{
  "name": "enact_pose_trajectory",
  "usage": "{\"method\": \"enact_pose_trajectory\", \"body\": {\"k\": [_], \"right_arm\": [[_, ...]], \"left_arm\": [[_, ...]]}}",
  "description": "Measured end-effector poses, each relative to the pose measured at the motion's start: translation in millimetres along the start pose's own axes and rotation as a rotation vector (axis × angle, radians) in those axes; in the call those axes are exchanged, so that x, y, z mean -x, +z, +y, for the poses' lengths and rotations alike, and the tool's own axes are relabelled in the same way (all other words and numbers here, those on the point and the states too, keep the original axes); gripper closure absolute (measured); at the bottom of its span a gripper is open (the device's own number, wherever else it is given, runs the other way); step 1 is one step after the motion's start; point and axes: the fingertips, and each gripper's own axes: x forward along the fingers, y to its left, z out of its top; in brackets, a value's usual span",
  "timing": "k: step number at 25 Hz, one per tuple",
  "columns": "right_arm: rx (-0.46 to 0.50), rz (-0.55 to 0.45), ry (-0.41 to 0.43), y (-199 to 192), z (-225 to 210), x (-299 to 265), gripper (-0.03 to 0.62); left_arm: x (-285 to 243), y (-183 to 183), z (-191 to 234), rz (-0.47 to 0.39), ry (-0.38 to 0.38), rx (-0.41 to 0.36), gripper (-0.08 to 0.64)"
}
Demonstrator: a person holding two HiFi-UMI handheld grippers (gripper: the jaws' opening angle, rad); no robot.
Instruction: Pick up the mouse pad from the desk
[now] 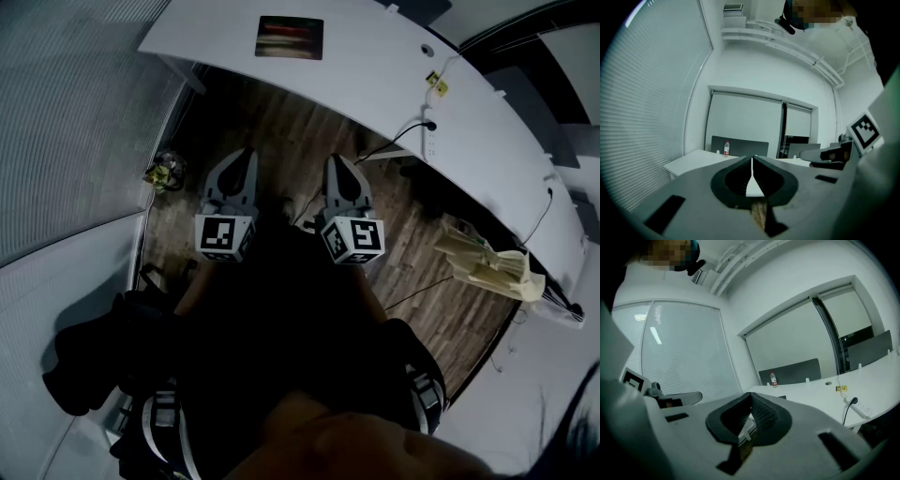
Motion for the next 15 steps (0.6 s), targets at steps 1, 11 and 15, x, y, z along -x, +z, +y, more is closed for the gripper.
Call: {"method": "enact_pose_trajectory", "body": {"k": [1, 11, 15], "right_arm": [[0.0, 0.002, 0.004, -1, -3, 1, 0.591], [-0.01, 0.011, -0.002, -4, -16, -16, 0.592], [-0.006, 0.02, -0.028, -6, -21, -50, 0.592]], "left_arm": [[0, -1, -3, 0.001, 0.002, -0.004, 0.551], [-17, -10, 3, 0.029, 0.012, 0.006, 0.551], [-44, -12, 27, 0.028, -0.008, 0.009, 0.551]]}}
